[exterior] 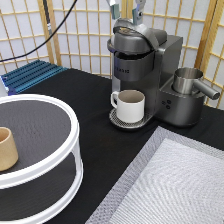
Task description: Make coffee
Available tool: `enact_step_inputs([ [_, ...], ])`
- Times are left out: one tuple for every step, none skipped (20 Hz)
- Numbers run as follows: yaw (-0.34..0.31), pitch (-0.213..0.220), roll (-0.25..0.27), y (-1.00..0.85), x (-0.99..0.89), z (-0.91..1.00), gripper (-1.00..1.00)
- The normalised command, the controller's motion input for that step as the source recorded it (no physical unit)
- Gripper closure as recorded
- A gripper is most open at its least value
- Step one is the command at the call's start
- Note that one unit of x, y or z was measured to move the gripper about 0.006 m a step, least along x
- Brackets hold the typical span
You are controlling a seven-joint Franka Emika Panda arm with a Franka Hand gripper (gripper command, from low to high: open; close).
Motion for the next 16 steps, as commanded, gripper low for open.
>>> enact_step_inputs([
  [0.079,0.000,-0.280,0.38,0.19,-0.63,-1.00],
  [0.095,0.000,-0.244,0.20,0.05,-0.63,-1.00],
  [0.120,0.000,-0.183,0.00,0.00,-0.61,-1.00],
  [0.116,0.000,-0.192,0.08,0.00,-0.52,-1.00],
  [0.122,0.006,-0.198,0.17,0.20,-0.41,-1.00],
  [0.126,0.027,-0.178,0.17,0.25,-0.33,-1.00],
  [0.125,0.036,-0.176,0.29,0.21,-0.23,-1.00],
  [0.123,0.046,-0.175,0.35,0.23,-0.26,-1.00],
  [0.120,0.062,-0.180,0.42,0.32,-0.24,-1.00],
  [0.118,0.073,-0.189,0.51,0.37,-0.26,-1.00],
  [0.132,0.091,-0.146,0.37,0.32,-0.23,-1.00],
  [0.145,0.102,-0.088,0.16,0.25,-0.26,-1.00],
  [0.155,0.107,-0.017,-0.02,0.19,-0.27,-1.00],
  [0.148,0.100,0.000,-0.20,0.21,-0.36,-1.00],
  [0.139,0.111,0.000,-0.45,0.33,-0.53,-1.00],
  [0.129,0.116,0.000,-0.57,0.39,-0.83,-1.00],
])
